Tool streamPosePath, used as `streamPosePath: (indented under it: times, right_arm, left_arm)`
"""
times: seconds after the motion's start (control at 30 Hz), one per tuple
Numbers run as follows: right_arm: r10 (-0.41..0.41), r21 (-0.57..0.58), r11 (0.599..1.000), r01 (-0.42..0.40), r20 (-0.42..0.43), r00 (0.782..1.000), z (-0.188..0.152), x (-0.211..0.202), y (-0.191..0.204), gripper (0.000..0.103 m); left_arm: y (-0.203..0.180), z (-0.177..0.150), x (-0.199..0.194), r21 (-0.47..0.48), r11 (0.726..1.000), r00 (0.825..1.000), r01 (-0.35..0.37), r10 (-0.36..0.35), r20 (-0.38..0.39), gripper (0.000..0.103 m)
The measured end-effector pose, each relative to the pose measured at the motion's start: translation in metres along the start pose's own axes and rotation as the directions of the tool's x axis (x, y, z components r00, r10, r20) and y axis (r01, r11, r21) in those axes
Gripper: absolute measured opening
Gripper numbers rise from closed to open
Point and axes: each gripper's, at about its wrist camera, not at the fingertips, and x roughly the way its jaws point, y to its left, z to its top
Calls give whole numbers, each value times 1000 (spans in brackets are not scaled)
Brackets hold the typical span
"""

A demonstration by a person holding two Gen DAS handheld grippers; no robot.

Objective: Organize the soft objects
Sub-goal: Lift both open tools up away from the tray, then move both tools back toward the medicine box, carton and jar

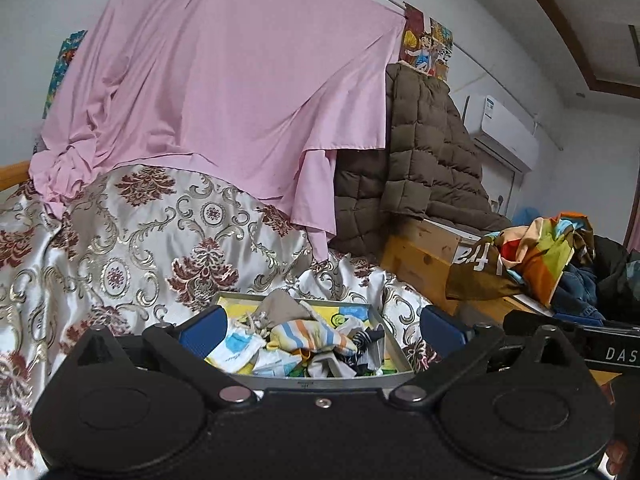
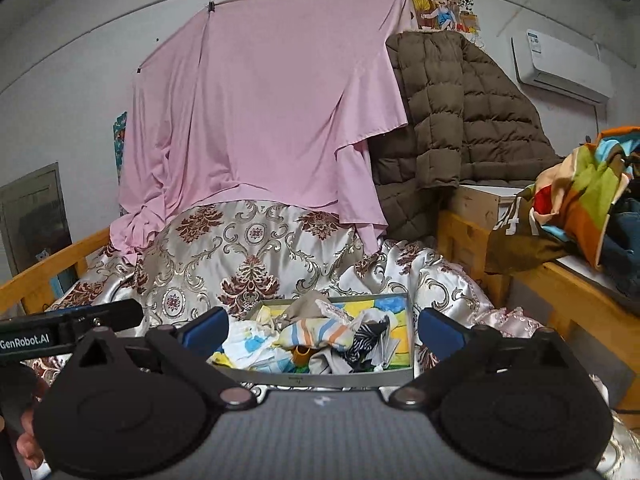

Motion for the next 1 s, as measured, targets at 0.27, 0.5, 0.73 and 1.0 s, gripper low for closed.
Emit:
streamPosePath:
  times: [0.27,0.5,0.73,1.0]
  right_arm:
    - [1,13,1000,-1,14,1000,-11,-31,10,103]
    - [-2,5,1000,2,19,1000,-19,-52,19,103]
    - [-5,8,1000,4,22,1000,-27,-67,25,103]
    - [-12,25,1000,12,19,1000,-40,-80,26,103]
  left_arm:
    - [3,-15,-30,-16,1000,1000,-23,23,4,102]
    - [6,-26,-52,-23,999,999,-45,45,-6,102]
    - [11,-36,-71,-24,997,997,-78,78,-4,102]
    - [15,-42,-91,-32,994,994,-108,108,6,102]
